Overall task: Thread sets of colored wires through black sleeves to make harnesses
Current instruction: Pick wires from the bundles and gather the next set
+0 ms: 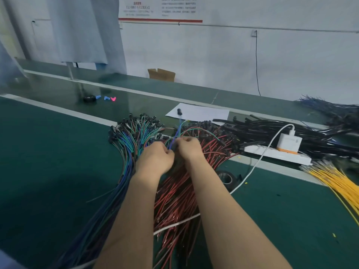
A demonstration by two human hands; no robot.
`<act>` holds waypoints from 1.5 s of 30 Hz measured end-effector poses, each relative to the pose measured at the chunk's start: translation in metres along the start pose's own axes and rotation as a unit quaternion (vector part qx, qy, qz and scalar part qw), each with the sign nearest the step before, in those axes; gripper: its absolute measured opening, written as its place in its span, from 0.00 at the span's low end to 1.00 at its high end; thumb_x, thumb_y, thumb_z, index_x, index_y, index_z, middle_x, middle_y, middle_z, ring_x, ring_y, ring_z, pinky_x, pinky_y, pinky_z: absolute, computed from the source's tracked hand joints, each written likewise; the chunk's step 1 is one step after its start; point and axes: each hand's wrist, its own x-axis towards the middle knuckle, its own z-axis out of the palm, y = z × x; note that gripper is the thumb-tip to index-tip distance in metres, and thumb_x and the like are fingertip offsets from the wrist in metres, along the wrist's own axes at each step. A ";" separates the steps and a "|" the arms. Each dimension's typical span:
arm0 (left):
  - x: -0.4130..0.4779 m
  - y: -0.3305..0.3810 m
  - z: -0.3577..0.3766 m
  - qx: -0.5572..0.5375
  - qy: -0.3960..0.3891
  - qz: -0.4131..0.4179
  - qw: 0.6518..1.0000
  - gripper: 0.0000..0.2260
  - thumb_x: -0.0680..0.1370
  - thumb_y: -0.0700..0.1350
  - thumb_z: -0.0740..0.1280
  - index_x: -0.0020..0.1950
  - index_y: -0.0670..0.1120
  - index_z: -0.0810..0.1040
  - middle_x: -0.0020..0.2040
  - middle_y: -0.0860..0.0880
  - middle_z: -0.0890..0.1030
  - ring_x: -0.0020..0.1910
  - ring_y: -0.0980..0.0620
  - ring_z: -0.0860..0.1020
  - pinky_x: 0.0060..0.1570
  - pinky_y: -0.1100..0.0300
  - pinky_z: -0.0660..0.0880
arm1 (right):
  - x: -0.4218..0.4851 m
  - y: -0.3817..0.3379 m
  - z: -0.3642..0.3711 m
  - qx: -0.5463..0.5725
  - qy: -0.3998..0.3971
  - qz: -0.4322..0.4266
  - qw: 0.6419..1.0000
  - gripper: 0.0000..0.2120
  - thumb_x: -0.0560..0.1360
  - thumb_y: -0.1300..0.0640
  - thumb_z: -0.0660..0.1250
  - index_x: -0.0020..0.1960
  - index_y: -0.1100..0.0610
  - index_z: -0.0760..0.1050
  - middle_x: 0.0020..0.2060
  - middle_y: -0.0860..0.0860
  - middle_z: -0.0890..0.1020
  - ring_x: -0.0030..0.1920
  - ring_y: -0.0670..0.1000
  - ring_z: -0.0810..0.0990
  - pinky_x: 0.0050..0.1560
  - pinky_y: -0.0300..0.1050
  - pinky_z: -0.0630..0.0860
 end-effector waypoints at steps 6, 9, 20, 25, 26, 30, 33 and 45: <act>0.002 0.019 0.006 -0.072 -0.026 0.039 0.996 0.19 0.81 0.54 0.58 0.54 0.38 0.76 0.49 0.35 0.79 0.53 0.39 0.78 0.53 0.51 0.74 | -0.018 -0.031 -0.038 0.354 -0.075 0.066 0.930 0.15 0.81 0.65 0.50 0.36 0.58 0.65 0.18 0.46 0.62 0.16 0.43 0.57 0.17 0.33 0.54; -0.009 0.049 0.011 -0.198 -0.085 0.103 0.971 0.21 0.82 0.53 0.54 0.55 0.37 0.76 0.53 0.35 0.80 0.55 0.39 0.79 0.59 0.47 0.73 | -0.034 -0.058 -0.066 0.377 -0.089 -0.027 0.922 0.15 0.83 0.57 0.54 0.39 0.59 0.70 0.18 0.44 0.60 0.16 0.41 0.55 0.18 0.33 0.52; -0.097 0.169 0.022 -0.520 -0.311 0.139 0.784 0.18 0.83 0.53 0.50 0.50 0.46 0.76 0.40 0.46 0.79 0.35 0.50 0.81 0.36 0.56 0.81 | -0.125 -0.080 -0.203 0.021 0.097 -0.208 0.973 0.10 0.80 0.57 0.62 0.42 0.53 0.79 0.31 0.45 0.81 0.30 0.45 0.79 0.30 0.37 0.74; -0.126 0.182 0.080 -0.404 -0.329 0.188 0.833 0.15 0.82 0.51 0.57 0.47 0.43 0.77 0.34 0.48 0.79 0.28 0.56 0.78 0.28 0.63 0.76 | -0.139 -0.020 -0.253 -0.041 0.151 -0.128 0.979 0.13 0.79 0.58 0.63 0.42 0.64 0.81 0.32 0.53 0.80 0.33 0.46 0.76 0.37 0.41 0.74; -0.130 0.180 0.095 -0.387 -0.323 0.193 0.842 0.15 0.82 0.52 0.58 0.43 0.44 0.76 0.31 0.49 0.78 0.25 0.57 0.76 0.29 0.63 0.75 | -0.140 -0.005 -0.260 -0.035 0.156 -0.113 0.981 0.14 0.79 0.59 0.62 0.40 0.64 0.80 0.29 0.52 0.79 0.30 0.46 0.74 0.35 0.40 0.71; -0.136 0.161 0.148 -0.394 -0.351 0.169 0.832 0.15 0.81 0.52 0.60 0.46 0.41 0.77 0.26 0.53 0.75 0.22 0.58 0.71 0.26 0.66 0.68 | -0.140 0.043 -0.275 0.095 0.094 -0.038 0.990 0.14 0.80 0.61 0.60 0.40 0.60 0.79 0.21 0.51 0.72 0.24 0.49 0.70 0.32 0.43 0.62; -0.137 0.144 0.172 -0.394 -0.373 0.143 0.828 0.11 0.82 0.47 0.58 0.45 0.43 0.76 0.25 0.54 0.77 0.24 0.59 0.74 0.26 0.69 0.69 | -0.136 0.067 -0.281 0.140 0.075 -0.024 0.987 0.10 0.80 0.62 0.60 0.47 0.65 0.78 0.22 0.53 0.72 0.24 0.51 0.70 0.29 0.43 0.67; -0.126 0.129 0.195 -0.486 -0.326 0.077 0.807 0.10 0.83 0.39 0.55 0.46 0.43 0.73 0.43 0.43 0.81 0.37 0.54 0.83 0.34 0.62 0.79 | -0.112 0.100 -0.269 -0.003 0.281 -0.076 0.957 0.20 0.76 0.63 0.66 0.64 0.55 0.63 0.39 0.52 0.81 0.42 0.55 0.82 0.50 0.51 0.78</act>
